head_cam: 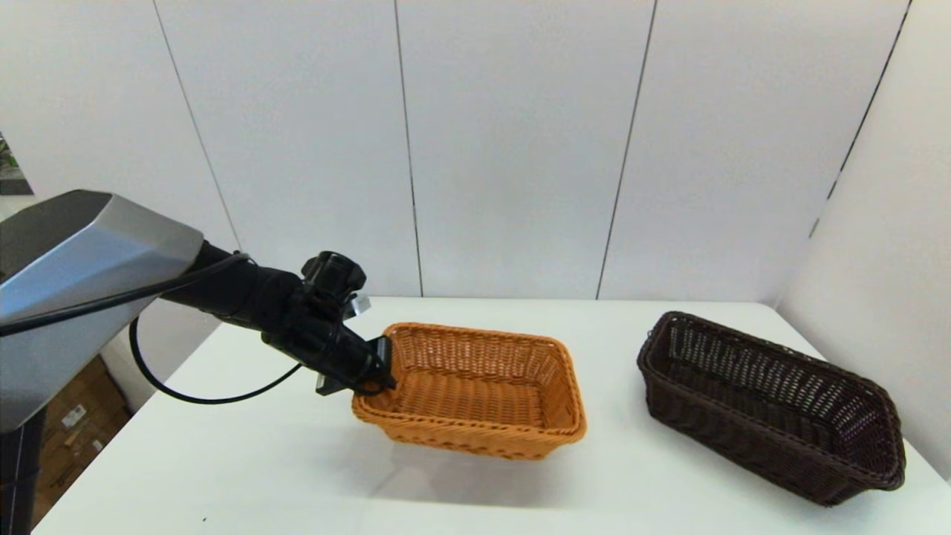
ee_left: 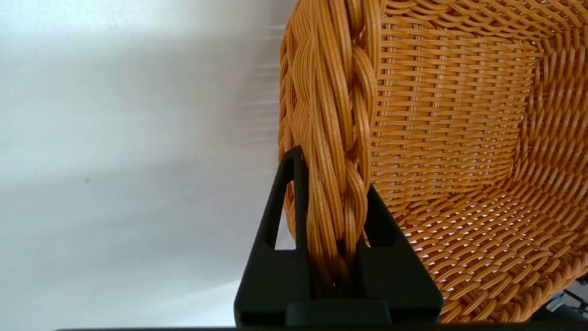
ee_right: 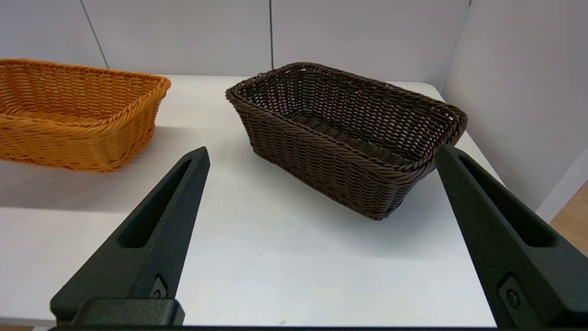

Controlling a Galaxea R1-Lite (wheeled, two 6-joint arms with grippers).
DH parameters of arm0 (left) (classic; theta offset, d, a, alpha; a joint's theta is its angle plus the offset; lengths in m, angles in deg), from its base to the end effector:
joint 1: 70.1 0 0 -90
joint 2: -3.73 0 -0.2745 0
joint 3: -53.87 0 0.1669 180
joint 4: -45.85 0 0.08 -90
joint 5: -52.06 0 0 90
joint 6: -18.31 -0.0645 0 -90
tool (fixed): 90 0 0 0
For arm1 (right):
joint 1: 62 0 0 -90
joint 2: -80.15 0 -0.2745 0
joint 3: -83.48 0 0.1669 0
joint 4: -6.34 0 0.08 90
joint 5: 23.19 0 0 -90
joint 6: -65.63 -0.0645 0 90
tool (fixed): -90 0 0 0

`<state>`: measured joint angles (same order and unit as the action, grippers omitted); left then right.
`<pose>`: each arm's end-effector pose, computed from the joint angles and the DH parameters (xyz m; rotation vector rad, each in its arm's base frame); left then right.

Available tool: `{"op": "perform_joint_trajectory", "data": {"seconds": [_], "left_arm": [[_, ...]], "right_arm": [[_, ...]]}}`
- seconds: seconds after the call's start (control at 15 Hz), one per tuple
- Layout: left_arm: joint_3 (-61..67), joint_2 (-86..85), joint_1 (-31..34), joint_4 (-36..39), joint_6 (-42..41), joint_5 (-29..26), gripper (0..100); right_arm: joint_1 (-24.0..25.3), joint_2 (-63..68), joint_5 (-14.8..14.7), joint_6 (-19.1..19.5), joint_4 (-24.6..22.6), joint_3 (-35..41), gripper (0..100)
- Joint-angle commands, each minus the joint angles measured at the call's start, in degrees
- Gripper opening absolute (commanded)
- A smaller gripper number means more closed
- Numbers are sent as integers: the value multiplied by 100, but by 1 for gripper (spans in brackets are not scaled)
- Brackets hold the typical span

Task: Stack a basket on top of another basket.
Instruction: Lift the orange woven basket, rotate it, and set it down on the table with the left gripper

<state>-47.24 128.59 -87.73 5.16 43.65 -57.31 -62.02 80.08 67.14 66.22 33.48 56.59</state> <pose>0.3466 -0.1326 0.0310 -0.3972 1.2507 -0.3132 0.0188 0.0004 0.0749 -0.0103 0.0031 0.0054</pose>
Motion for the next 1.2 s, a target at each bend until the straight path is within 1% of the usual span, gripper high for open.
{"op": "perform_joint_trajectory", "data": {"seconds": [0.07,0.47,0.93,1.2], "left_arm": [[-21,100,-65,193,218,-14,0],[-21,267,-65,387,323,-14,0],[-13,294,-276,589,525,-5,0],[-21,382,-470,598,578,241,0]], "right_arm": [[2,7,2,2,2,0,100],[2,7,2,2,11,0,100],[-6,7,2,2,2,0,100],[2,7,2,2,2,0,100]]}}
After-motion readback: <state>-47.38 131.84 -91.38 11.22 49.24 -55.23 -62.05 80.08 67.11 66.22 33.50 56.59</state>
